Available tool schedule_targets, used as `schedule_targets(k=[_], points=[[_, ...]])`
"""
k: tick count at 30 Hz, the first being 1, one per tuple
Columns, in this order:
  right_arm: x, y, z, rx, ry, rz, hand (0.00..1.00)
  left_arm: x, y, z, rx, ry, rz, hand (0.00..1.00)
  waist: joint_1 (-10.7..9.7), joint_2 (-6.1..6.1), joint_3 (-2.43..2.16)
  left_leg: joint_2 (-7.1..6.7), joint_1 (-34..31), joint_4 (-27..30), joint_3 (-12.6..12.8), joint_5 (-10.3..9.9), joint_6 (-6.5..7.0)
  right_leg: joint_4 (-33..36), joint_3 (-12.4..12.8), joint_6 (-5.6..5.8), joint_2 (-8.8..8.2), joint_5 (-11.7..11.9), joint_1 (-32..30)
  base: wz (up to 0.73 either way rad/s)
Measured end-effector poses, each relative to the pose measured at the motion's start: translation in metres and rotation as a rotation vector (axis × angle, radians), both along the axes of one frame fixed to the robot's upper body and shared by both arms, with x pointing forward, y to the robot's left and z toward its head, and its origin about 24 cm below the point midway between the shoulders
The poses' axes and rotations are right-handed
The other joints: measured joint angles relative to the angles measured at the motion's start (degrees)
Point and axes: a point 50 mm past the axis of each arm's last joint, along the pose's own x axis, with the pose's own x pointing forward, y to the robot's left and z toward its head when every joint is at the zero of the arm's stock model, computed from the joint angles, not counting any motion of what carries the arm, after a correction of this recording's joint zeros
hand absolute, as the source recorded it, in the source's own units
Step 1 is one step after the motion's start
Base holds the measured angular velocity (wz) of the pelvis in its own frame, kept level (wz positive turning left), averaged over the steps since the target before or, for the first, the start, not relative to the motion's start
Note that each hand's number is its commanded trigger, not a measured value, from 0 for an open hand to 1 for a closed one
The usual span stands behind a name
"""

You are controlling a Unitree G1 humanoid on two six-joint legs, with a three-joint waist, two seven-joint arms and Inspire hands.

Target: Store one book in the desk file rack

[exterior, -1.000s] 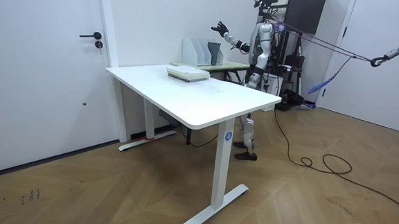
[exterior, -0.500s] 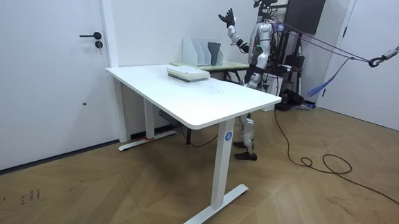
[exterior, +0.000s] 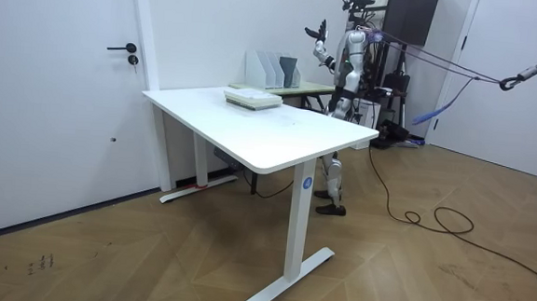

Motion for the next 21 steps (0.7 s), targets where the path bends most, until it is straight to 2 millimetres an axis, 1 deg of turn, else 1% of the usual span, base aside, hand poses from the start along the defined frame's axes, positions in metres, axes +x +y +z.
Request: schedule_targets(k=[1, 3, 5, 8, 10, 13, 16, 21], points=[[-0.002, -0.002, -0.004, 0.011, 0.012, -0.011, 0.00, -0.001, 0.000, 0.000, 0.001, 0.005, 0.001, 0.00, -0.06, 0.10, 0.06, 0.00, 0.00, 0.00, 0.00, 0.00, 0.00, 0.00, 0.01, 0.00, 0.00, 0.00, -0.01, 0.00], [-0.007, -0.006, -0.013, 0.042, 0.035, -0.045, 0.00, -0.004, 0.000, 0.000, 0.001, 0.013, 0.004, 0.00, -0.63, 0.85, 0.12, 0.00, 0.09, 0.00, 0.08, 0.01, 0.00, -0.04, 0.24, 0.00, 0.00, -0.12, -0.20, -0.04], [-0.010, -0.010, -0.019, 0.052, 0.064, -0.063, 0.00, -0.004, 0.001, 0.000, 0.003, 0.013, 0.001, 0.00, -0.74, 0.95, 0.11, 0.06, 0.15, 0.01, 0.23, 0.05, -0.06, 0.10, 0.38, -0.05, 0.05, -0.20, -0.27, -0.05], [-0.010, -0.010, -0.020, 0.043, 0.079, -0.049, 0.00, -0.004, 0.001, 0.000, 0.003, 0.013, -0.001, 0.00, -0.61, 0.74, 0.15, 0.18, 0.28, -0.03, 0.64, 0.14, -0.18, 0.17, 1.29, -0.11, 0.15, -0.19, -0.38, -0.08], [-0.009, -0.007, -0.017, 0.029, 0.080, -0.027, 0.00, -0.004, 0.002, 0.000, 0.003, 0.012, 0.001, 0.00, -0.56, 0.53, 0.18, 0.19, 0.25, -0.04, 0.69, 0.14, -0.19, 0.23, 1.48, -0.14, 0.16, -0.16, -0.50, -0.05], [-0.008, -0.001, -0.009, -0.005, 0.064, 0.019, 0.00, -0.003, 0.003, 0.000, 0.005, 0.007, 0.004, 0.00, -0.05, 0.18, 0.20, 0.18, 0.00, -0.29, 0.90, 0.14, -0.18, 0.29, 1.61, -0.10, 0.23, -0.12, -1.04, -0.06], [-0.010, 0.009, -0.001, -0.050, 0.052, 0.079, 0.00, -0.003, 0.004, 0.001, -0.001, -0.002, 0.005, 0.00, 0.99, -0.11, 0.26, 0.13, 0.06, -0.51, 0.85, 0.14, -0.17, 0.17, 2.11, -0.06, 0.33, 0.01, -1.14, -0.10], [-0.004, 0.033, 0.017, -0.171, 0.063, 0.274, 0.00, -0.001, 0.008, 0.003, -0.009, -0.028, -0.010, 0.00, 1.12, -0.77, 0.30, 0.13, -0.22, -0.83, 0.83, 0.14, -0.18, -0.07, 2.00, -0.03, 0.36, -0.01, -1.51, 0.00]])
